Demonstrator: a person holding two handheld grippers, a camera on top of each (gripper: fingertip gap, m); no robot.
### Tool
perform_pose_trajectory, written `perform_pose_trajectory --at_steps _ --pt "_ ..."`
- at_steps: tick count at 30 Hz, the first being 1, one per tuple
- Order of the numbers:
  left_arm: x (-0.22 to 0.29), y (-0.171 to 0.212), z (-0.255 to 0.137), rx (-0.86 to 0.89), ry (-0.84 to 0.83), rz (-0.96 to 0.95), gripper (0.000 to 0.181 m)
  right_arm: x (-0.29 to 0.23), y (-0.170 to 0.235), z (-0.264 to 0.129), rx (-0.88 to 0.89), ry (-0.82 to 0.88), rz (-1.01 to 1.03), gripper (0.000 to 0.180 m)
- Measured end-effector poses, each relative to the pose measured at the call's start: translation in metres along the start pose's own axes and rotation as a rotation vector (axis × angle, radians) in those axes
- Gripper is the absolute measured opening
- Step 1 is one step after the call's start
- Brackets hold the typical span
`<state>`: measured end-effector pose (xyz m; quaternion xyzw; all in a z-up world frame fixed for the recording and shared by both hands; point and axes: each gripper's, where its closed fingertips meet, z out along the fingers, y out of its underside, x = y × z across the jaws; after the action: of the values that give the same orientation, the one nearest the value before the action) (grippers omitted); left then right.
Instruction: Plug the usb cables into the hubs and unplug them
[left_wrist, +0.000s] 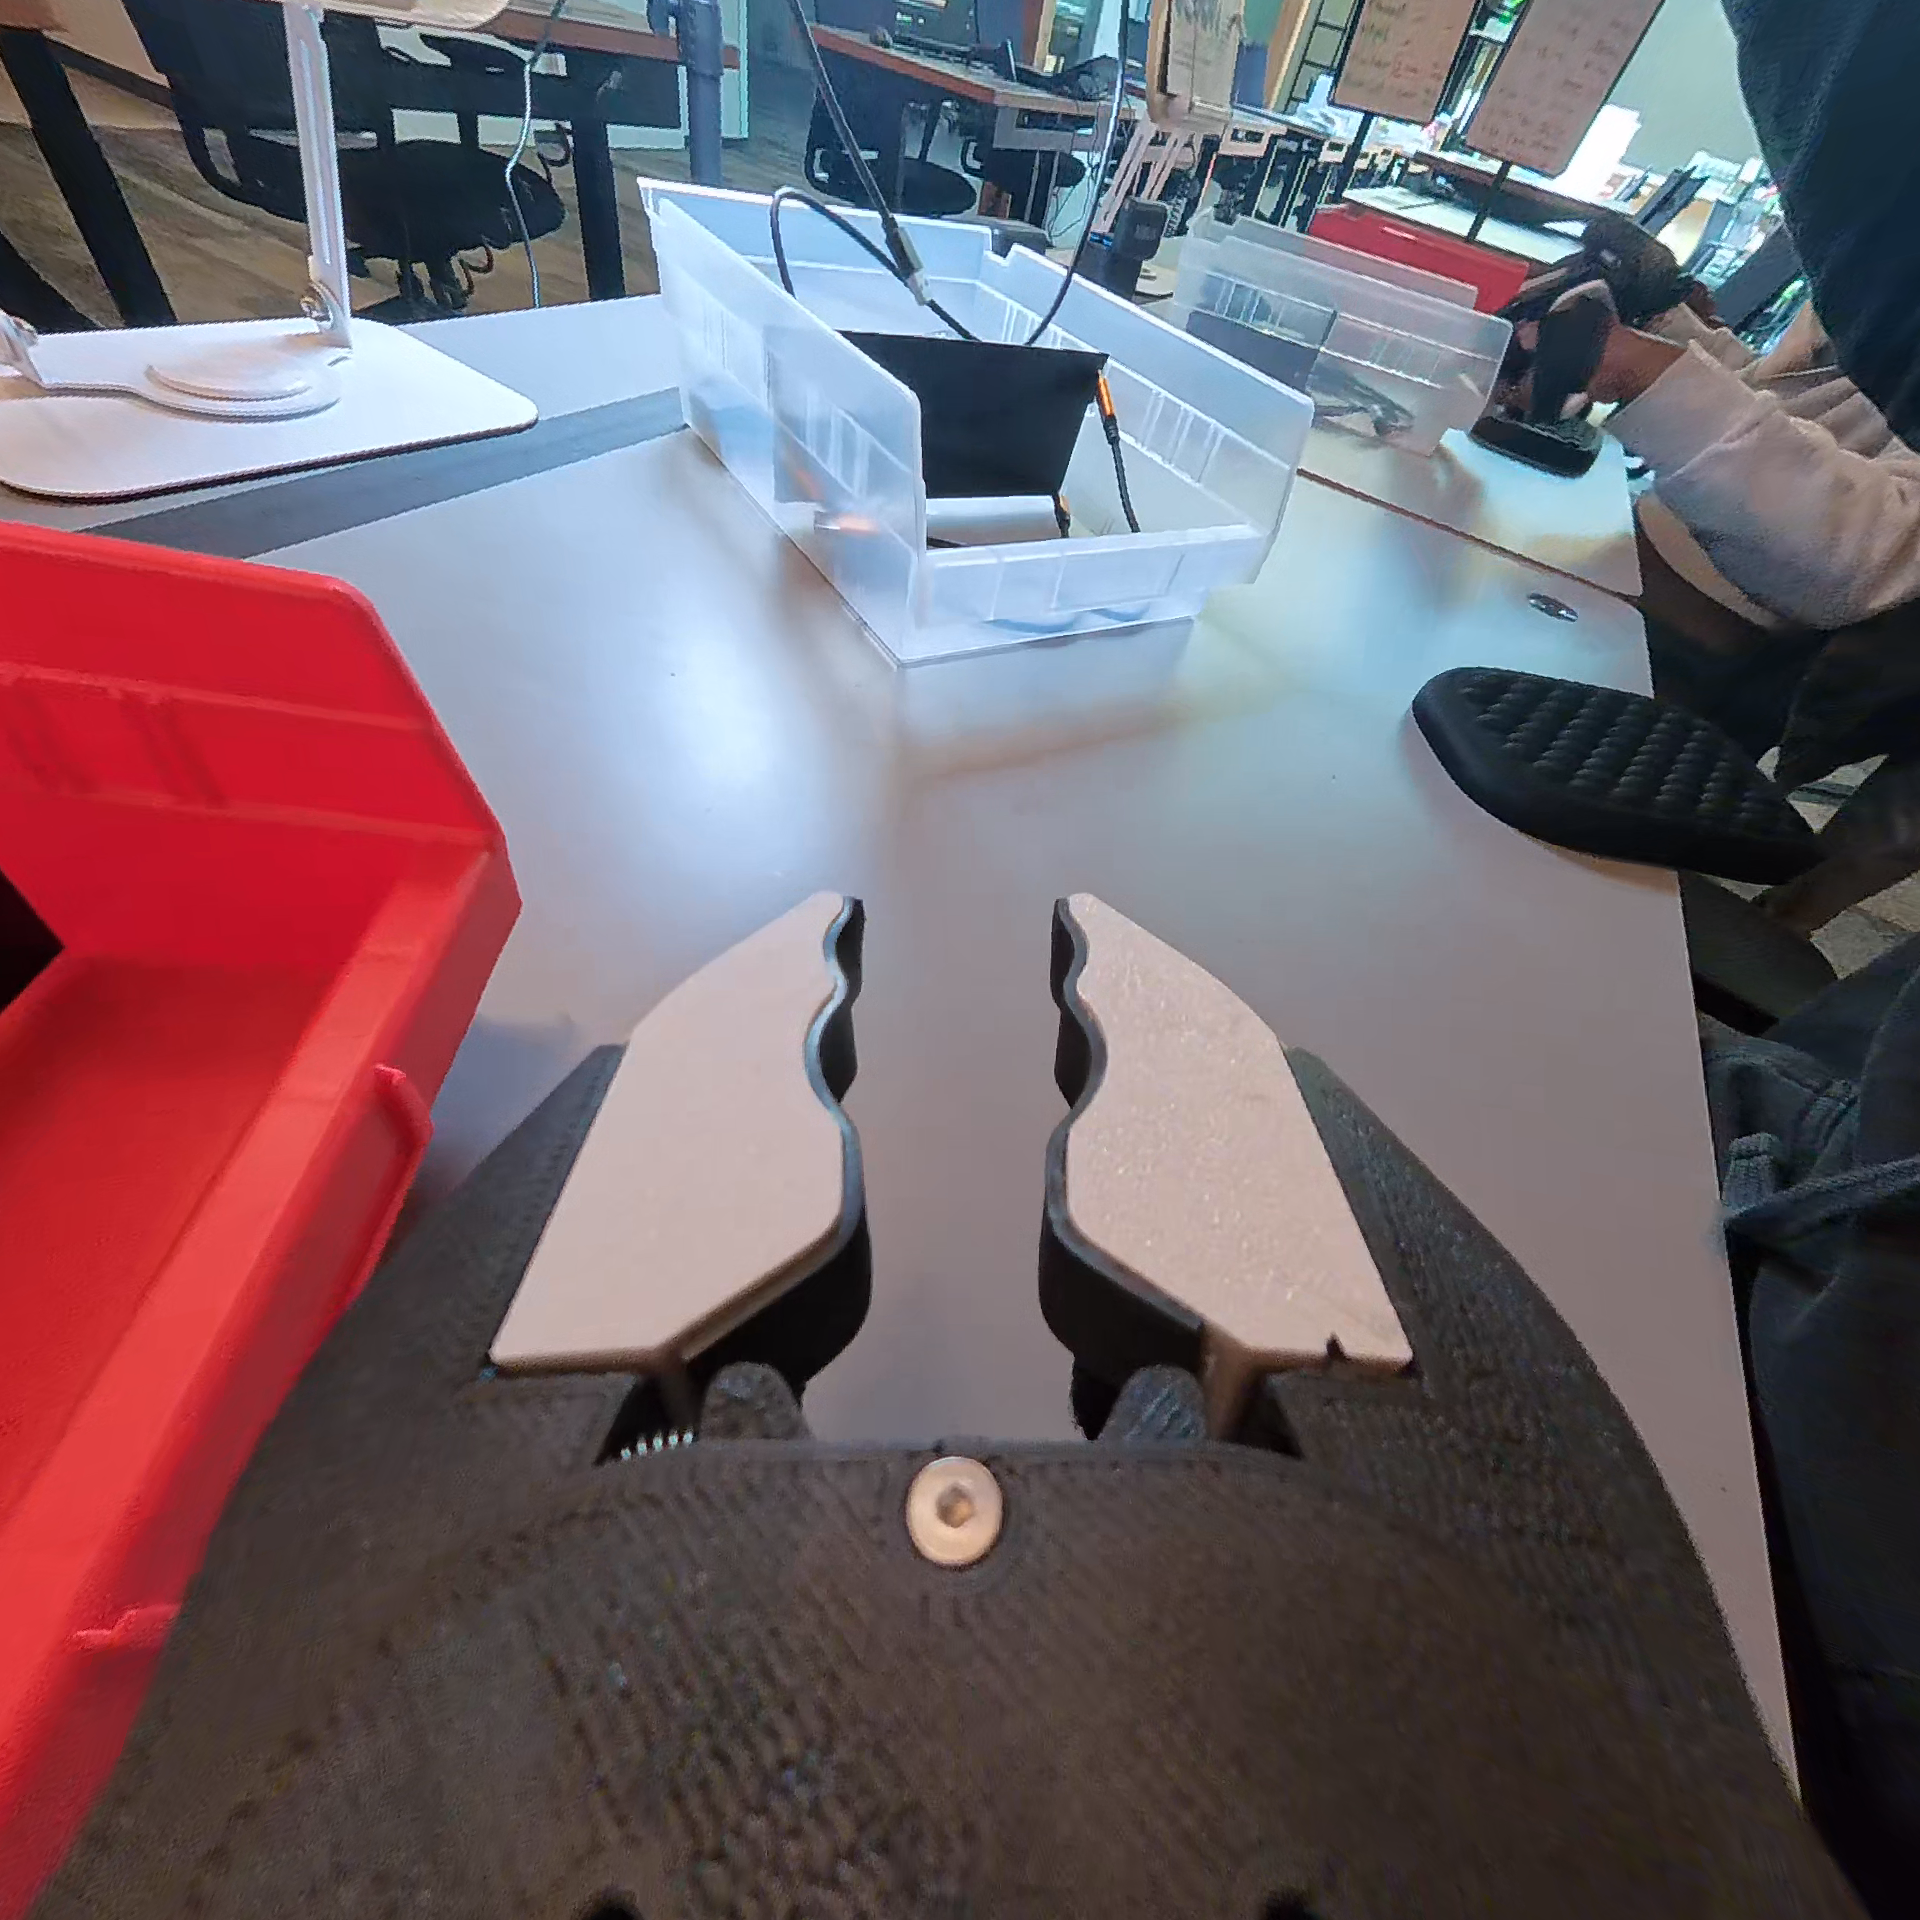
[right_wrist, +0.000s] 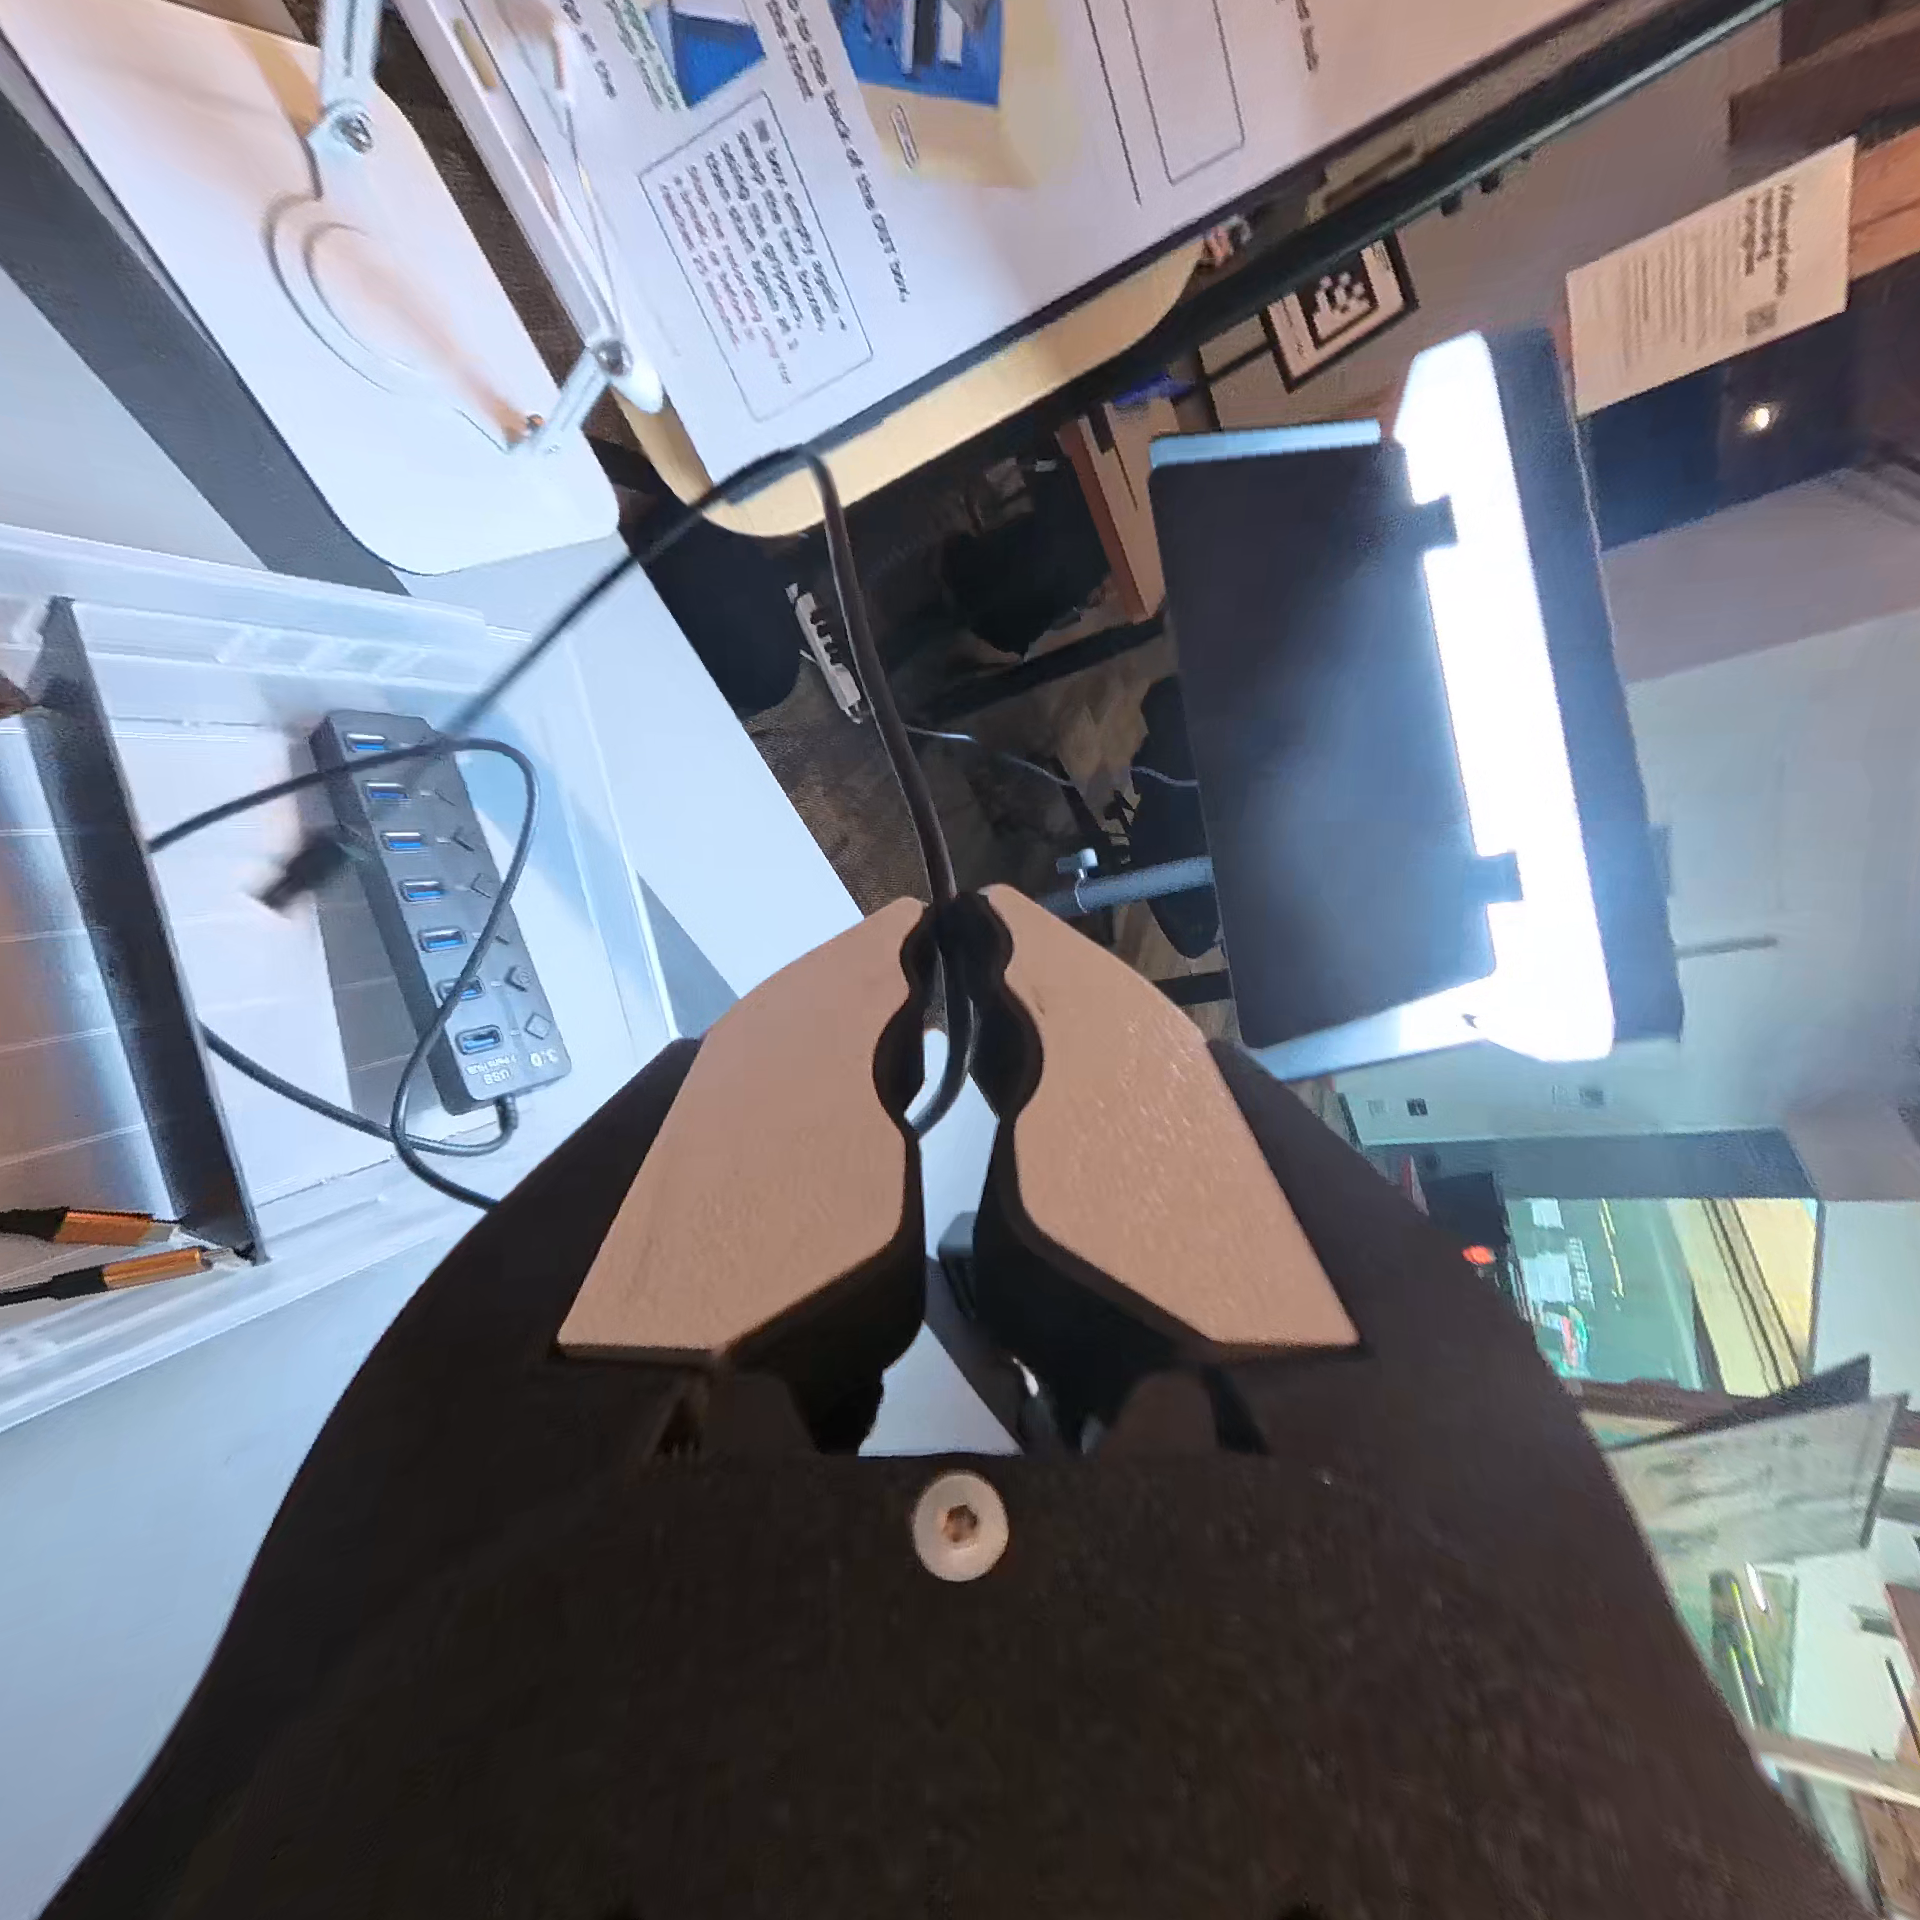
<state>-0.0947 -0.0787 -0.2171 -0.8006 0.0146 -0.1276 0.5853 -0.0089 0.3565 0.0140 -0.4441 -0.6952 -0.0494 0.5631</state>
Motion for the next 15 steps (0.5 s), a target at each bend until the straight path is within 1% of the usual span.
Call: perform_pose_trajectory --at_steps 3,6,11,15 --pt "0.001 0.003 0.002 -0.015 0.002 0.000 0.034 0.004 0.009 0.003 -0.023 0.037 -0.003 0.005" --pt "0.001 0.006 0.003 -0.031 0.005 -0.002 0.034 -0.011 0.010 0.012 -0.016 -0.020 -0.008 0.005" --pt "0.000 0.009 0.004 -0.044 0.004 -0.005 0.034 -0.075 0.010 0.034 -0.041 -0.243 -0.074 0.005" --pt "-0.001 0.012 0.006 -0.058 0.011 -0.016 0.034 -0.131 0.021 0.062 -0.136 -0.422 -0.122 0.005"
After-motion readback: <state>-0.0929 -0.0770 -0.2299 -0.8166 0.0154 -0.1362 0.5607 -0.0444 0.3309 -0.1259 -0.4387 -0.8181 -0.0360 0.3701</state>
